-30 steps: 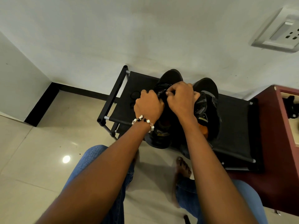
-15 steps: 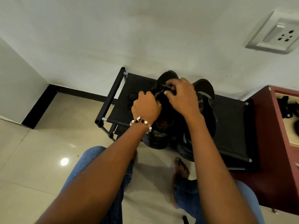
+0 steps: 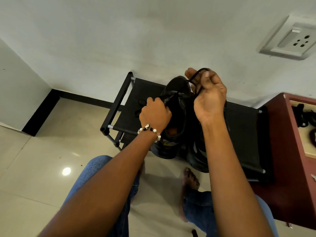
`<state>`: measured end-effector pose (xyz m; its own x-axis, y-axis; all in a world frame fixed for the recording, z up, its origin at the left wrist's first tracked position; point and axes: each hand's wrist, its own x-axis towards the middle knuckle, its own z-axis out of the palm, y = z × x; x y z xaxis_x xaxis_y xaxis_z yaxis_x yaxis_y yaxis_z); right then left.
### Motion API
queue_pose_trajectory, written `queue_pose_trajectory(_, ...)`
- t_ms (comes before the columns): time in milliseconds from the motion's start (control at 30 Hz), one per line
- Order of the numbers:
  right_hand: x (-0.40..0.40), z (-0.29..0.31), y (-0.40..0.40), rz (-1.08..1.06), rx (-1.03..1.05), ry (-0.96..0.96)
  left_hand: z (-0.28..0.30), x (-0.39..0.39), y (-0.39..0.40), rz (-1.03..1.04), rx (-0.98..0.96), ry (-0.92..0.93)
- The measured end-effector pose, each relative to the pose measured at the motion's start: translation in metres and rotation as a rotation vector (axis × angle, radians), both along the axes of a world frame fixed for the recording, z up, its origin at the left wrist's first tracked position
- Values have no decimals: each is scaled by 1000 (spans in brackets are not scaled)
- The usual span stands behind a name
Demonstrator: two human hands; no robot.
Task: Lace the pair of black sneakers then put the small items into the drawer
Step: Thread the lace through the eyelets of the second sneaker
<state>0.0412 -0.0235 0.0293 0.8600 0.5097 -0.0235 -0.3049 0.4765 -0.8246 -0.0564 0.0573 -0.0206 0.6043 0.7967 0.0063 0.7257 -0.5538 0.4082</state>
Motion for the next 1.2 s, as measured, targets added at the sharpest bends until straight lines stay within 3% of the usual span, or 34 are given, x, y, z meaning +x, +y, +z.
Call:
queue_pose_trajectory(67,2,7,-2,43,204,108,1,0,0,0,0,-5)
queue_pose_trajectory(100,3,8,-2,17,180,79,1,0,0,0,-2,-7)
queue_pose_trajectory(167,4,5,-1,-66,-167,-221,1,0,0,-3,-2,-7)
queue_pose_trajectory(267,3,-14,6,-4,-855,-875,0,0,0,-7,-7,-6)
queue_pose_trajectory(333,0,-32,13,136,-1235,-1091,0,0,1,-4,-9,-10)
queue_pose_trajectory(400,-8,-40,18,172,-1416,-1172,0,0,1,0,-12,-15)
queue_pose_trajectory(467,-10,-41,20,107,-1413,-1175,-1,0,1,-3,-5,-11)
queue_pose_trajectory(567,-7,-35,15,21,-1140,-984,-1,1,1,-4,-7,-17)
queue_pose_trajectory(633,-7,-28,11,-7,-875,-660,0,0,1,1,-2,-10)
queue_pose_trajectory(733,-6,-8,3,50,-224,-21,0,0,0,5,-1,-8)
queue_pose_trajectory(767,-1,-2,0,53,-129,44,0,0,-1,1,-1,-10)
queue_pose_trajectory(833,5,4,-2,-2,-255,-42,0,0,0,1,-4,-17)
queue_pose_trajectory(900,7,-4,-1,-92,-506,-214,0,0,1,7,-20,-25)
queue_pose_trajectory(1000,2,-16,-2,-118,-1042,-566,-1,0,1,-2,-46,-29)
queue_pose_trajectory(1100,-1,-8,-2,51,-1556,-815,-1,0,8,-45,-170,-40)
queue_pose_trajectory(1200,-7,12,-4,59,-1604,-918,11,0,19,-123,-426,-224)
